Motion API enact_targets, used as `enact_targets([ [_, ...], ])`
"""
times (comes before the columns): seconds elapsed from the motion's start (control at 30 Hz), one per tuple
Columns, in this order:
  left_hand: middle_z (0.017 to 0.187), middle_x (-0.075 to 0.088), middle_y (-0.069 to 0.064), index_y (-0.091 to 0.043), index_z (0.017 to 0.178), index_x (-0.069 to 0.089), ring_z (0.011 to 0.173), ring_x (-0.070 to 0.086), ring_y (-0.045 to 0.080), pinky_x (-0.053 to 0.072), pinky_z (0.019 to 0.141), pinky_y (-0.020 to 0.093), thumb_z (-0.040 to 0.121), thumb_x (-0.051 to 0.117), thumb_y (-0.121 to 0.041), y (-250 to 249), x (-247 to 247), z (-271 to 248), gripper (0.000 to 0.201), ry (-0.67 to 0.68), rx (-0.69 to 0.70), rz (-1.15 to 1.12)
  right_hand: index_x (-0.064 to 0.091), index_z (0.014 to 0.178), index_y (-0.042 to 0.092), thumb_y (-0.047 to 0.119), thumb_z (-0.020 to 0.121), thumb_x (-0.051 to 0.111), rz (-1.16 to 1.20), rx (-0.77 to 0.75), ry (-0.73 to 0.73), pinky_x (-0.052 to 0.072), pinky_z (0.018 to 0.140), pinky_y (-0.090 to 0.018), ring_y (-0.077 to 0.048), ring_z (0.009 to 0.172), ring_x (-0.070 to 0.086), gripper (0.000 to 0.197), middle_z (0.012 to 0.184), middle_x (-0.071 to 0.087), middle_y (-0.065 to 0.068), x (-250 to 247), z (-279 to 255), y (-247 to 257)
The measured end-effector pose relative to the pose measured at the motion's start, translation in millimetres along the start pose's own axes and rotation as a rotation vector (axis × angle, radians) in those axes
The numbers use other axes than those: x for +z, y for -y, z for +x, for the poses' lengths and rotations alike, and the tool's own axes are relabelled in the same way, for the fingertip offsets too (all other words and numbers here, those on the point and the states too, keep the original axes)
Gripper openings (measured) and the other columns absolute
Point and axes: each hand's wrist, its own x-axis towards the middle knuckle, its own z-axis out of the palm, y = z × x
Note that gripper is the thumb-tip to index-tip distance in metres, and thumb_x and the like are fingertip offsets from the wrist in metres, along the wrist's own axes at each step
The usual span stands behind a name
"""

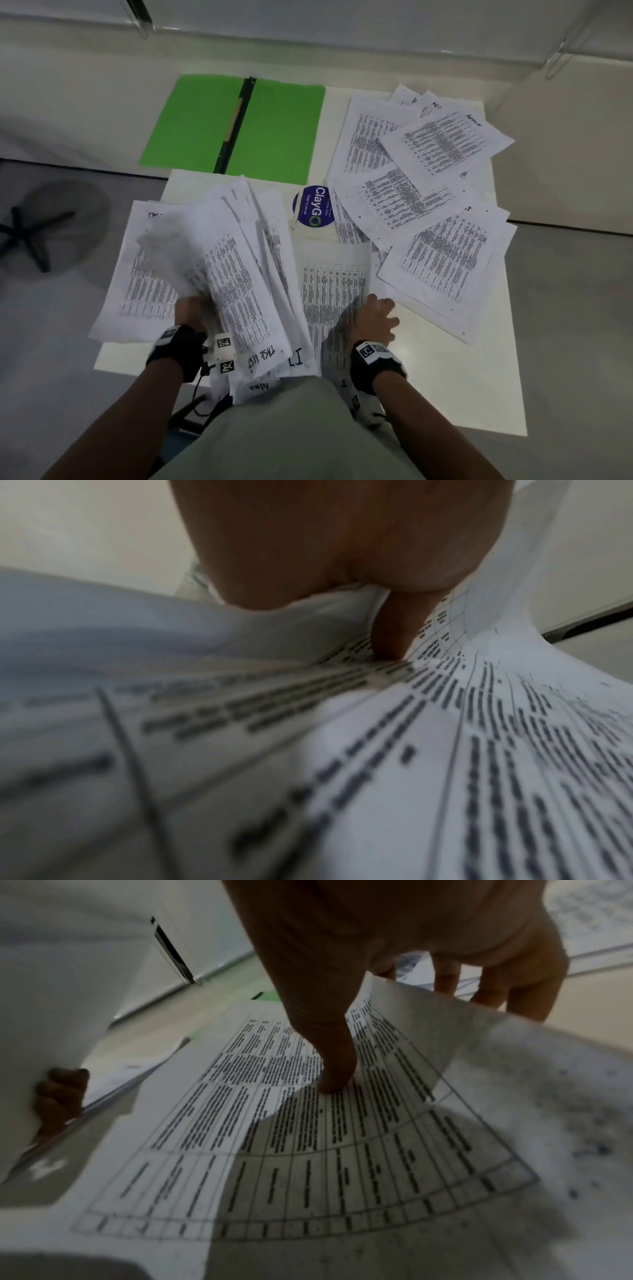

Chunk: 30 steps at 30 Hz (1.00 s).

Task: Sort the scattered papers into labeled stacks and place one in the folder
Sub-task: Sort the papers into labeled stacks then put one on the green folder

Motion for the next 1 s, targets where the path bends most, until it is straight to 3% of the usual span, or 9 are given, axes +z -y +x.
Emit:
enact_targets([
  [0.1,0.087,0.061,0.013,-0.006,0.084,0.062,0.092,0.057,0.029,0.046,0.077,0.037,0.077,0.062,-0.001,-23.1,4.6,-7.8,0.009,-0.011,0.115,0.069,0.024,0.138,0.018,0.006,0.087,0.058,0.183,0.060,-0.012,0.051,0.085,-0.047,-0.042,0.103,0.058,0.062,0.127,0.041,-0.018,-1.5,-3.9,-1.2],
  [0.23,0.096,0.057,0.014,0.000,0.094,0.063,0.088,0.053,0.022,0.044,0.079,0.033,0.085,0.062,-0.011,-41.9,14.9,-1.4,0.014,0.036,0.096,0.258,0.016,0.145,0.020,0.011,0.083,0.070,0.460,-0.074,-0.012,0.055,0.085,-0.045,-0.033,0.095,0.065,0.082,0.115,0.063,-0.025,-22.9,-10.3,0.0],
  [0.33,0.095,0.060,0.017,0.010,0.110,0.060,0.088,0.051,0.023,0.043,0.069,0.028,0.084,0.064,-0.003,-53.7,30.0,-13.1,0.029,0.037,0.193,0.243,0.017,0.150,0.024,0.015,0.077,0.079,0.563,-0.239,-0.001,0.043,0.102,-0.037,-0.025,0.124,0.053,0.096,0.132,0.055,-0.016,-69.0,-24.8,6.3],
  [0.43,0.096,0.059,0.013,0.004,0.114,0.054,0.090,0.051,0.025,0.042,0.068,0.029,0.081,0.063,0.008,-56.6,49.8,-20.8,0.035,0.071,0.251,0.222,0.056,0.129,0.022,0.025,0.075,0.082,0.495,-0.431,0.034,0.047,0.092,-0.028,0.000,0.103,0.058,0.061,0.116,0.064,0.007,-129.2,-37.7,5.8],
  [0.53,0.090,0.055,0.015,0.001,0.090,0.050,0.086,0.050,0.025,0.041,0.073,0.033,0.086,0.062,-0.001,-60.8,66.5,-28.5,0.012,0.104,0.208,0.358,0.069,0.091,0.020,0.022,0.074,0.081,0.568,-0.491,-0.050,0.049,0.066,-0.014,0.007,0.072,0.065,0.020,0.078,0.070,0.017,-186.8,-46.9,-2.2],
  [0.67,0.069,0.044,0.001,-0.005,0.081,0.049,0.088,0.045,0.022,0.040,0.064,0.029,0.089,0.059,-0.001,-57.1,84.2,-28.7,0.013,0.124,0.184,0.347,0.068,0.111,0.013,0.022,0.076,0.080,0.818,-0.483,-0.237,0.056,0.081,-0.020,-0.008,0.095,0.070,0.038,0.102,0.073,0.005,-221.4,-36.8,-8.7],
  [0.8,0.085,0.049,0.004,0.009,0.124,0.048,0.089,0.048,0.020,0.037,0.074,0.027,0.089,0.061,-0.002,-62.8,96.2,-38.3,0.039,0.129,0.188,0.390,0.045,0.140,0.018,0.043,0.071,0.082,0.825,-0.331,-0.254,0.039,0.109,-0.045,-0.020,0.131,0.049,0.083,0.142,0.052,-0.003,-185.3,8.7,-9.1],
  [0.9,0.119,0.058,0.021,0.009,0.125,0.049,0.118,0.053,0.036,0.041,0.089,0.036,0.089,0.063,-0.010,-64.7,103.0,-31.7,0.043,0.146,0.166,0.377,0.028,0.150,0.013,0.033,0.077,0.079,0.783,-0.256,-0.084,0.027,0.114,-0.033,-0.016,0.138,0.034,0.091,0.150,0.036,0.003,-140.6,31.7,5.4],
  [1.0,0.136,0.050,0.021,0.005,0.136,0.043,0.125,0.048,0.036,0.035,0.104,0.042,0.085,0.064,-0.045,-66.6,108.7,-23.9,0.074,0.152,0.146,0.260,0.019,0.151,0.010,0.020,0.086,0.071,0.651,-0.220,0.125,0.026,0.108,-0.027,-0.023,0.141,0.030,0.084,0.154,0.030,-0.008,-94.6,42.2,28.4],
])
